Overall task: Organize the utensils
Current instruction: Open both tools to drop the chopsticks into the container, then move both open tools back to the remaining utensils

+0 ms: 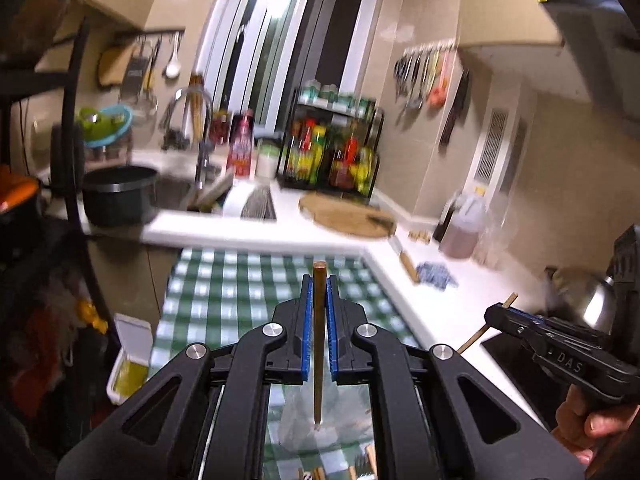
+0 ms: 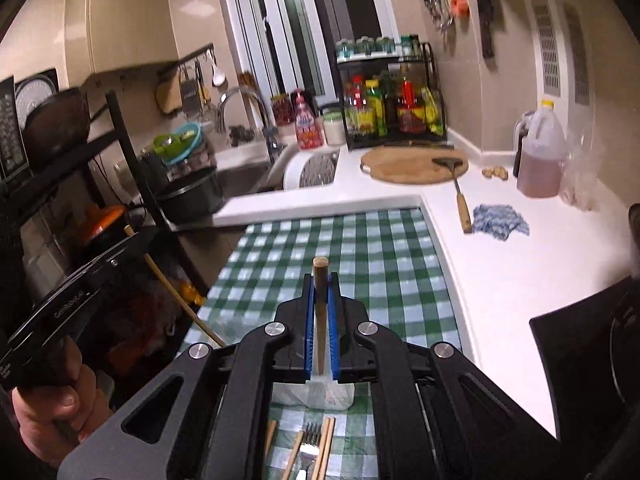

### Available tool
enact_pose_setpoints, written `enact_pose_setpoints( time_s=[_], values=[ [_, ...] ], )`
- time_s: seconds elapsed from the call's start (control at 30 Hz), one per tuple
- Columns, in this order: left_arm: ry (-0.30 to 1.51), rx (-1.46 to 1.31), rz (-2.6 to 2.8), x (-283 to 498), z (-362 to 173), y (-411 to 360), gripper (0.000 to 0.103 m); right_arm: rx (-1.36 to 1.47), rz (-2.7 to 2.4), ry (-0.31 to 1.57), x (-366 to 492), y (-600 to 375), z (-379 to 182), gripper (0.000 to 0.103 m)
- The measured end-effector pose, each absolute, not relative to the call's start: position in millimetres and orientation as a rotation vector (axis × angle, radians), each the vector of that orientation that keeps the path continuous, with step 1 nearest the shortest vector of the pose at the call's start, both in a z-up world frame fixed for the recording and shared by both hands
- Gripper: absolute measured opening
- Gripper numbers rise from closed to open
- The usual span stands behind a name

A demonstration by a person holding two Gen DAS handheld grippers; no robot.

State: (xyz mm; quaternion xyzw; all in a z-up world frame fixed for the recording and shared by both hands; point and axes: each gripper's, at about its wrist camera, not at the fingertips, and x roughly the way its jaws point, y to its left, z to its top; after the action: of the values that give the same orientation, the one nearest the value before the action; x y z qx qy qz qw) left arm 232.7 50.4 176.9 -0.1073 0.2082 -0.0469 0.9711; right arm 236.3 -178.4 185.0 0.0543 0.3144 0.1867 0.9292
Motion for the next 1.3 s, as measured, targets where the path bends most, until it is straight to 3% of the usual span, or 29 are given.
enact_pose_setpoints(
  time_s=[0.13, 0.2, 0.27, 0.3, 0.47, 0.7, 0.93, 1.2, 1.3],
  values=[
    [0.493, -0.195, -0.08, 239, 150, 44, 0.007, 0.101, 0.38, 0.712, 244, -175, 158, 0.01],
    [0.494, -0.193, -0.061, 235, 145, 44, 0.013, 0.098, 0.363, 0.727, 243, -178, 154, 0.017],
    [0.476, -0.203, -0.047, 226, 148, 47, 0.026, 0.078, 0.339, 0.718, 238, -180, 156, 0.033],
    [0.458, -0.205, -0.039, 220, 152, 49, 0.028, 0.058, 0.318, 0.708, 235, -181, 159, 0.036],
    [0.367, -0.177, 0.002, 183, 180, 53, 0.04, 0.022, 0.272, 0.651, 210, -193, 180, 0.039],
    [0.312, -0.126, -0.006, 118, 188, 48, 0.045, 0.021, 0.256, 0.489, 139, -220, 209, 0.039],
    [0.317, -0.078, -0.005, 60, 152, 47, 0.046, 0.044, 0.248, 0.383, 69, -241, 189, 0.044],
    [0.418, -0.126, 0.005, 34, 97, 52, 0.045, 0.123, 0.246, 0.533, 48, -251, 127, 0.043],
    [0.524, -0.197, 0.0, 35, 66, 59, 0.035, 0.108, 0.267, 0.606, 44, -241, 91, 0.039]
  ],
)
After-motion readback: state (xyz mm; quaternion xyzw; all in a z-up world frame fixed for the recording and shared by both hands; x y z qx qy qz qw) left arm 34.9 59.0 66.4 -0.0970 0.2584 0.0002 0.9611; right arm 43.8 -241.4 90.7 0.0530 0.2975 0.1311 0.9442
